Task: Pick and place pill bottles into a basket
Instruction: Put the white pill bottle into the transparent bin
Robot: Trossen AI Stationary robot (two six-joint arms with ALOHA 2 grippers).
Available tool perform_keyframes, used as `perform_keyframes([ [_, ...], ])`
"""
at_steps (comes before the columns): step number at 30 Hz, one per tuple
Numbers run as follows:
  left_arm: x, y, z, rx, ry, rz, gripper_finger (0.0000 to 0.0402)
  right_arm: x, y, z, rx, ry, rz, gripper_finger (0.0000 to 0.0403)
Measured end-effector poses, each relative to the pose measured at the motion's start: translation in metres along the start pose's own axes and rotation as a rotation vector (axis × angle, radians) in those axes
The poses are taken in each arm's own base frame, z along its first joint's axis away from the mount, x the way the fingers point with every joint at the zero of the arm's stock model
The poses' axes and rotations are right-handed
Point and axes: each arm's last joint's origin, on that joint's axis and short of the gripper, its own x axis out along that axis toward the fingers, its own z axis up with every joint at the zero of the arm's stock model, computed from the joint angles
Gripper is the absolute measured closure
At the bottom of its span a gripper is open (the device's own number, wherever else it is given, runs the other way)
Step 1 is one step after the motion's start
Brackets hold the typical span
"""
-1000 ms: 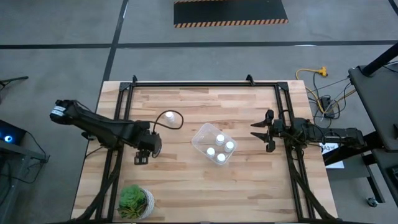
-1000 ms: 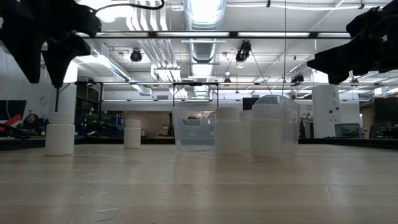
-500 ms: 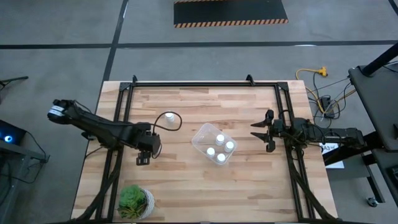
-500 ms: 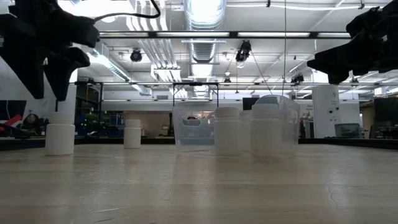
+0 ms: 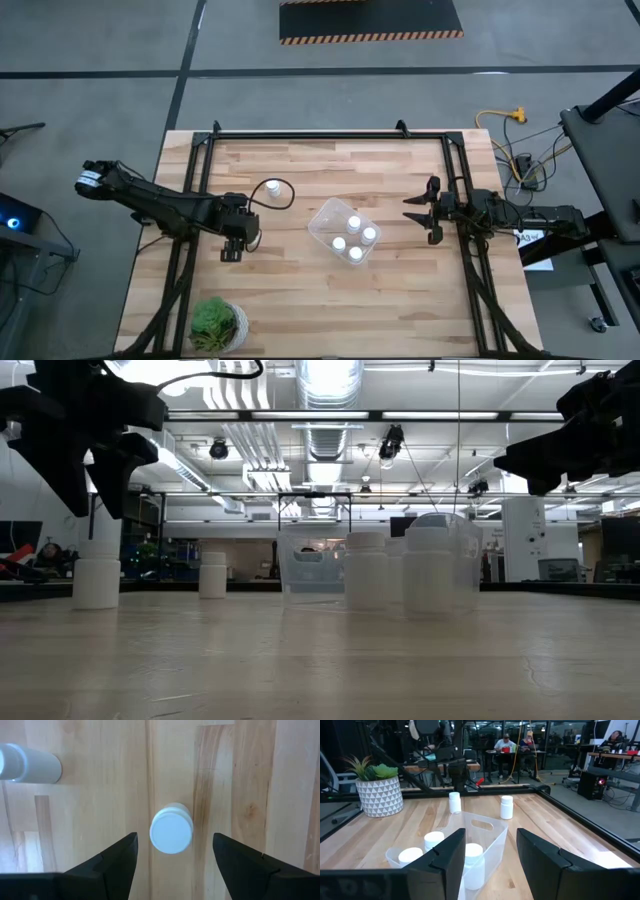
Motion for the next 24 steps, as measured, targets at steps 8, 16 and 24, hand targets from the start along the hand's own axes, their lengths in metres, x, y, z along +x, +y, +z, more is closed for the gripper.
perform_keyframes([
  [8, 0.004, 0.008, 0.004, -0.013, -0.026, -0.027, 0.0162, 0.0, 0.0, 0.0, 0.0, 0.0, 0.0, 0.0236],
  [16, 0.014, 0.014, 0.001, -0.022, -0.003, -0.06, 0.0162, 0.0, 0.0, 0.0, 0.0, 0.0, 0.0, 0.0236],
  [24, 0.021, 0.014, -0.003, -0.021, 0.008, -0.068, 0.0162, 0.0, 0.0, 0.0, -0.001, 0.0, 0.0, 0.0236],
])
